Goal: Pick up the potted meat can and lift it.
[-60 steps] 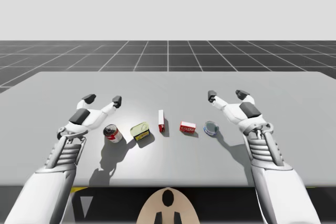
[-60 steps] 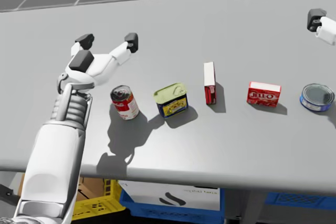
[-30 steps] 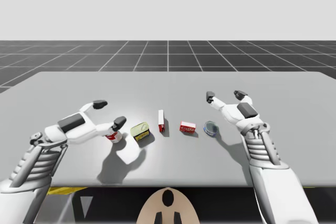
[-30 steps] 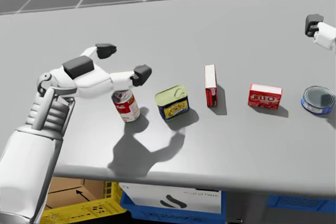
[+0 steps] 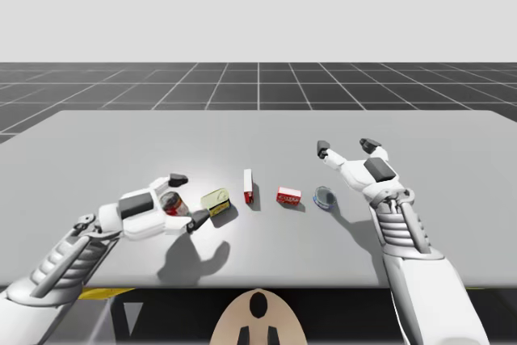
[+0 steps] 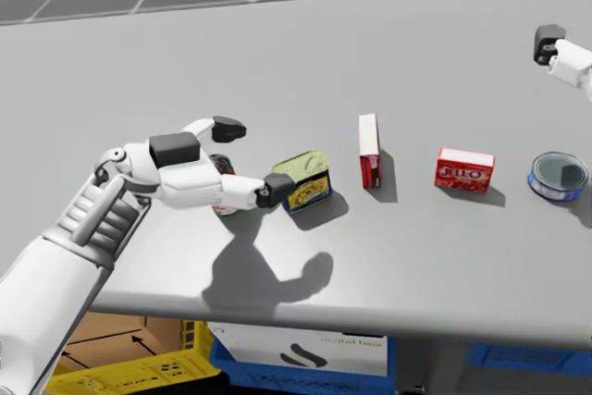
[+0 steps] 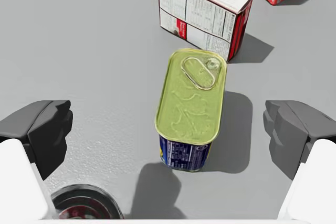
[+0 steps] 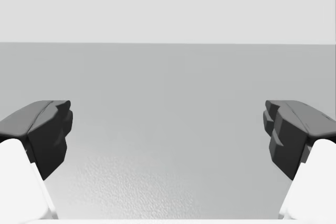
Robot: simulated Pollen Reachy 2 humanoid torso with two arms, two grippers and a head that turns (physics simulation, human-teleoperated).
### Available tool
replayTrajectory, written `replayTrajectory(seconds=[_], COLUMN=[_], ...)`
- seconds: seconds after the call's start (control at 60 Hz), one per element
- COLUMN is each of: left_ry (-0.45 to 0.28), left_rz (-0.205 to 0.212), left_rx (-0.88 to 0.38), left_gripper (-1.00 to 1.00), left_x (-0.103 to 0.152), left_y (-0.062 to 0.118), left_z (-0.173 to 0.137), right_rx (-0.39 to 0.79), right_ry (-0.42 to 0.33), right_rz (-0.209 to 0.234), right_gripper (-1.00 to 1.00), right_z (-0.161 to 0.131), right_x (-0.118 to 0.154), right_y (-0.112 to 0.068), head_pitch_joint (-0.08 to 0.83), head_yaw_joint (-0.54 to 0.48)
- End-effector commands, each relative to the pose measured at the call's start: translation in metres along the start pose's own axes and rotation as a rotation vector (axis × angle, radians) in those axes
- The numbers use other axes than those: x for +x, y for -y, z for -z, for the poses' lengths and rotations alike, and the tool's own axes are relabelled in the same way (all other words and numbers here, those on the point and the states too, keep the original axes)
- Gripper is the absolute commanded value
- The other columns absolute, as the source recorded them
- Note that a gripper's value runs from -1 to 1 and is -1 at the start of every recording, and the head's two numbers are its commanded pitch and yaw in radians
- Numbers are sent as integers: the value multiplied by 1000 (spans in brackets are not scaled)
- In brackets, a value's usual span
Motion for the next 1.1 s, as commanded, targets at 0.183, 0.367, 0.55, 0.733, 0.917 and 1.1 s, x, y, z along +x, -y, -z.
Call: replayTrajectory(seconds=[0.183, 0.367, 0.55, 0.733, 0.917, 1.1], left_ry=[-124, -149, -177, -207, -240, -263], left_rz=[45, 48, 50, 62, 77, 97], left_rx=[-130, -126, -115, -107, -106, -101], left_gripper=[-1000, -1000, -1000, -1000, -499, 1000], left_x=[-6, -10, -14, -19, -26, -30], left_y=[8, 6, 3, 3, 1, 1], left_z=[34, 51, 68, 80, 82, 80], right_rx=[1, 3, 4, 4, 2, 1], right_ry=[2, 5, 6, 7, 13, 16], right_rz=[-2, -1, 1, 1, 6, 7], right_gripper=[-1000, -1000, -1000, -1000, -1000, -1000], right_z=[-1, -1, -2, -3, -3, -4], right_x=[0, 1, 2, 2, 4, 5], right_y=[0, 0, 0, 0, 0, 1], head_pitch_joint=[696, 700, 703, 702, 699, 689], head_yaw_joint=[207, 198, 187, 182, 178, 183])
